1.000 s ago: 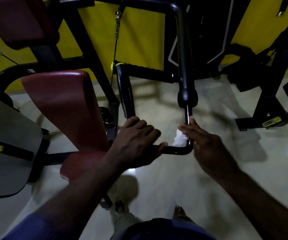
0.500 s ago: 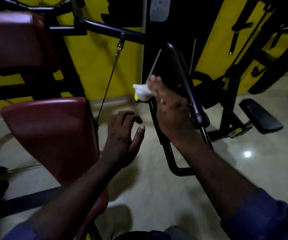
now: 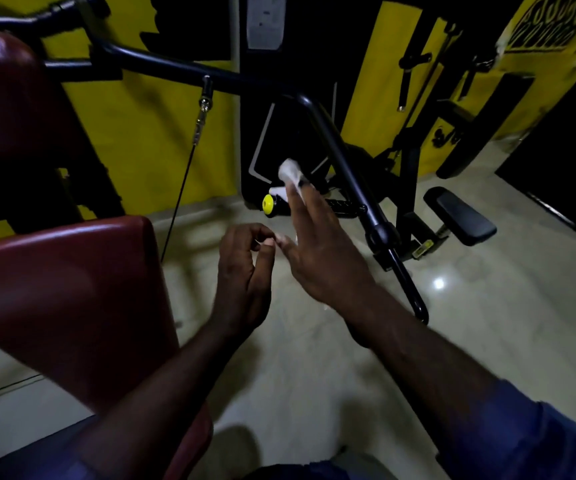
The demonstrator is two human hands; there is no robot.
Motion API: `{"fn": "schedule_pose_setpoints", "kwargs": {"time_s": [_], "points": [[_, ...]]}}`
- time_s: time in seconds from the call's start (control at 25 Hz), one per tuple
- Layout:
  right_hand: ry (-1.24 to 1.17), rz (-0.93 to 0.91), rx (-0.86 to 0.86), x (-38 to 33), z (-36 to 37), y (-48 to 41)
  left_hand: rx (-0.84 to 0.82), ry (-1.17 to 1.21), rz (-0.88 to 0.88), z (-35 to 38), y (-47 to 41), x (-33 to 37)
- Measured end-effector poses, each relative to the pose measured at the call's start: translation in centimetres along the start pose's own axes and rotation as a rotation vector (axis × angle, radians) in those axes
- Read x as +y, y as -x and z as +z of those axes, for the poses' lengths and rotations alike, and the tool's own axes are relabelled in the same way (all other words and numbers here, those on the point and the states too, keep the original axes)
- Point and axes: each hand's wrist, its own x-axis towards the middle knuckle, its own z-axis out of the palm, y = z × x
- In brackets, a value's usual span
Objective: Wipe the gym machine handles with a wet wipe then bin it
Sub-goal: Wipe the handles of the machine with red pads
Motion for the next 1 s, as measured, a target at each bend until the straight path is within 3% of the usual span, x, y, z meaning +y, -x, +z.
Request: {"fn": "schedule_pose_setpoints", "kwargs": {"time_s": [0.12, 0.28, 0.36, 0.44, 0.56, 0.76, 1.0], "points": [[-0.051, -0.002, -0.006, 0.4, -0.7, 1.3, 0.017, 0.075, -0.058, -0.1, -0.3, -0.3], [-0.228, 0.039, -0.183, 1.1, -2.3, 10.2, 0.085, 0.04, -0.069, -0.2, -0.1, -0.5], [-0.305, 0.04, -0.177, 2.9, -2.8, 10.8, 0.12, 0.014, -0.072, 0.1, -0.4, 0.0], [-0.311, 0.041, -0.016, 5.1, -3.2, 8.3, 0.125, -0.029, -0.063, 0.6, -0.7, 0.8], [-0.25, -0.163, 0.091, 7.8, -3.3, 5.0, 0.136, -0.145, -0.051, 1.5, -1.3, 2.0], [-0.593, -0.038, -0.149, 7.4, -1.2, 2.9, 0.226, -0.265, -0.048, 3.3, -1.0, 3.6], [-0.653, 0.027, -0.114, 3.3, 0.9, -4.3, 0.327, -0.35, -0.126, 3.7, 1.5, 5.2]]}}
